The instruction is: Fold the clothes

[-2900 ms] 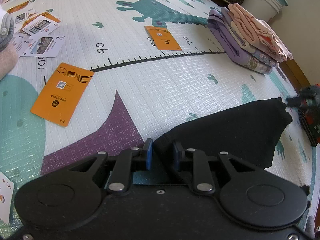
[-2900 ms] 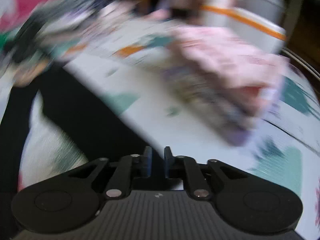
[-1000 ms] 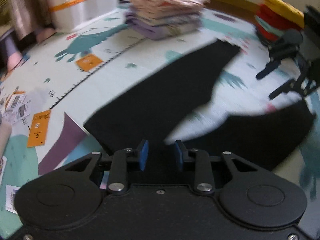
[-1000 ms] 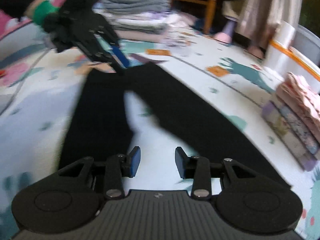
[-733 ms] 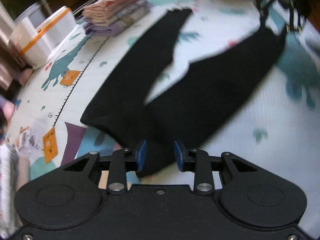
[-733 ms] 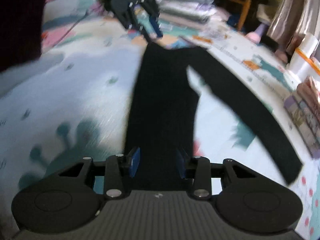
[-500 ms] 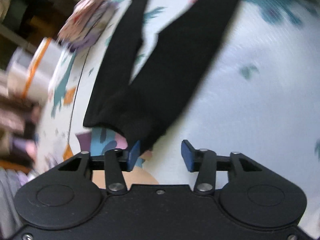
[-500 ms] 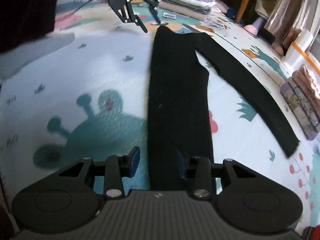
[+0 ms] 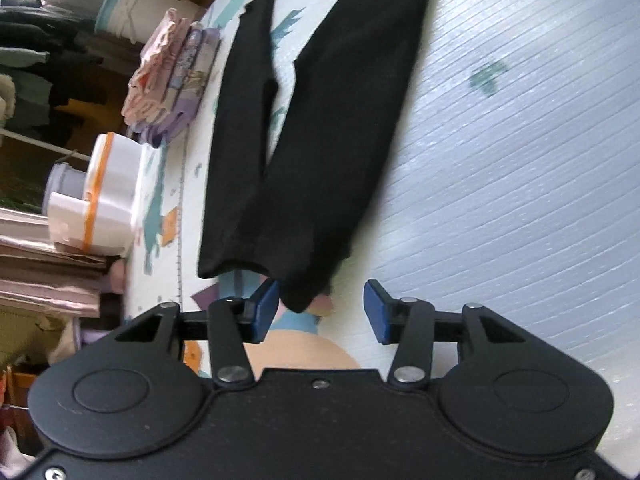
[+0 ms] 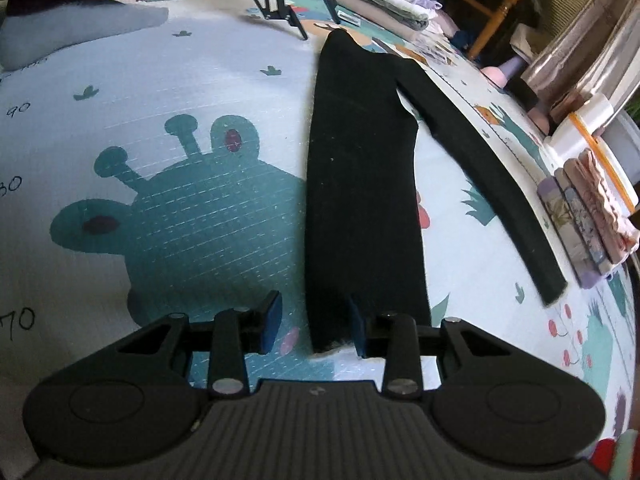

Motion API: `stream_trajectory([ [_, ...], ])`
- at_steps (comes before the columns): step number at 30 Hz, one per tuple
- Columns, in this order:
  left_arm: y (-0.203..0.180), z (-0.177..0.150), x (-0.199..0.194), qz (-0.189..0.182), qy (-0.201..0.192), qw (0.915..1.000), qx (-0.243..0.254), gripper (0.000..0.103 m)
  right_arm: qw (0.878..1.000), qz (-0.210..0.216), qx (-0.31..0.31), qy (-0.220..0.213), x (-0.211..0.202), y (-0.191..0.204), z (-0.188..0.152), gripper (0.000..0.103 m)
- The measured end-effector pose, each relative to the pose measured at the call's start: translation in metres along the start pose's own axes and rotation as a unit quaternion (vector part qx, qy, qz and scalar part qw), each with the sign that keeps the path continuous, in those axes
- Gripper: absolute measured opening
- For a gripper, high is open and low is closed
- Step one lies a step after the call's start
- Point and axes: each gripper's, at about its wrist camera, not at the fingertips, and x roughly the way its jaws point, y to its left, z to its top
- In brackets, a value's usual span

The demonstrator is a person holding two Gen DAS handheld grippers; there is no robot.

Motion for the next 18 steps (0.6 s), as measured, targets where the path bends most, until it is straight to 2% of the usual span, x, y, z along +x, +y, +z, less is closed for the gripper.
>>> stream_trajectory([
  [7,-0.008,-0.002,0.004,0.009,-0.028,0.9966,0.077,0.044,1.0,0.003,-0.002,-0.004,0.002,-0.004,-0.001,0.036],
  [10,-0.009,-0.003,0.006,0.012,-0.036,0.9938,0.104,0.042,1.0,0.012,0.005,0.001,0.004,-0.007,0.0,0.033],
  [11,-0.009,-0.003,0.007,0.011,-0.038,0.9929,0.112,0.039,1.0,0.018,0.009,0.004,0.004,-0.009,0.001,0.026],
  [12,-0.009,-0.002,0.008,0.007,-0.038,0.9924,0.117,0.033,1.0,0.024,0.015,0.008,0.005,-0.011,0.002,0.022],
  [13,-0.008,-0.001,0.008,0.003,-0.035,0.9927,0.115,0.027,0.999,0.029,0.024,0.011,0.005,-0.014,0.003,0.01],
  [14,-0.007,0.0,0.009,0.003,-0.031,0.9934,0.11,0.019,0.999,0.033,0.033,0.014,0.005,-0.017,0.004,0.008],
  [15,-0.006,0.002,0.009,0.002,-0.026,0.9941,0.106,0.015,0.998,0.038,0.043,0.017,0.005,-0.019,0.005,0.007],
  [18,-0.004,0.007,0.007,-0.004,-0.017,0.9953,0.095,0.01,0.996,0.051,0.07,0.025,0.005,-0.028,0.008,0.005],
])
